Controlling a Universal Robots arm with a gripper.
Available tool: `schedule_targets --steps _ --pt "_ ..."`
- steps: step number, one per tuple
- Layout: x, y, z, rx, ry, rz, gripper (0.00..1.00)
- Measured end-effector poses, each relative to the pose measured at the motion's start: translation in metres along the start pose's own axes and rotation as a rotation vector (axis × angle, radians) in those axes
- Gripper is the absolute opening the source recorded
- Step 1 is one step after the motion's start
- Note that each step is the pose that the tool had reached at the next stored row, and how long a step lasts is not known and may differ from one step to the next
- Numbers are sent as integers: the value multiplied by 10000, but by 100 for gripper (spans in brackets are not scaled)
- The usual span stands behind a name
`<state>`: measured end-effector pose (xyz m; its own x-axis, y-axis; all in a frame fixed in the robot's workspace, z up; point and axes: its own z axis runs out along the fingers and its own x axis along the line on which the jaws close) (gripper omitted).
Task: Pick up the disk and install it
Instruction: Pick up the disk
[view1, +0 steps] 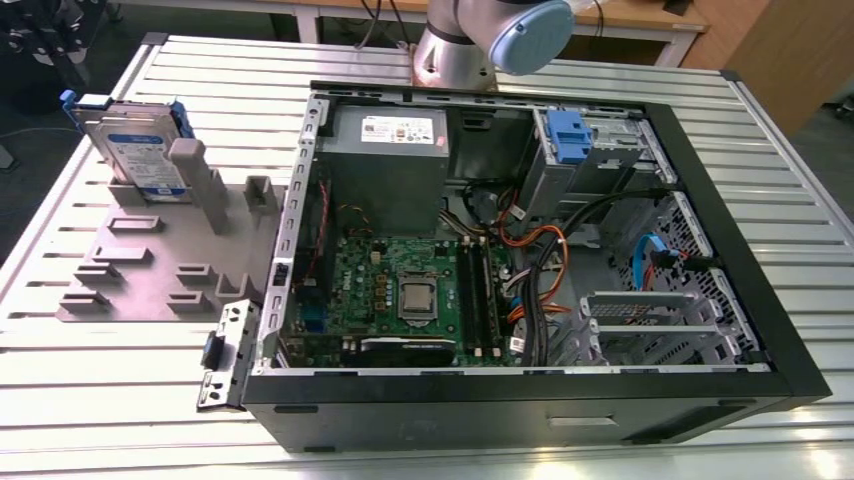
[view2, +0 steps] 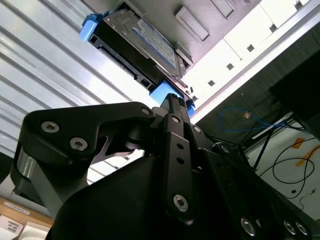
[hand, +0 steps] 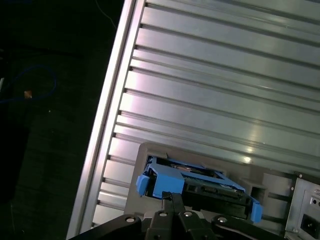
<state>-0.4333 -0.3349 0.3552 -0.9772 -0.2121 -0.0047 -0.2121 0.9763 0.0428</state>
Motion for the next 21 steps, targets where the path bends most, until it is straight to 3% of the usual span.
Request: schedule_targets --steps 12,21 --pt "0 0 0 -13 -3 -11 11" --pt "0 0 0 -16 12 -346 11"
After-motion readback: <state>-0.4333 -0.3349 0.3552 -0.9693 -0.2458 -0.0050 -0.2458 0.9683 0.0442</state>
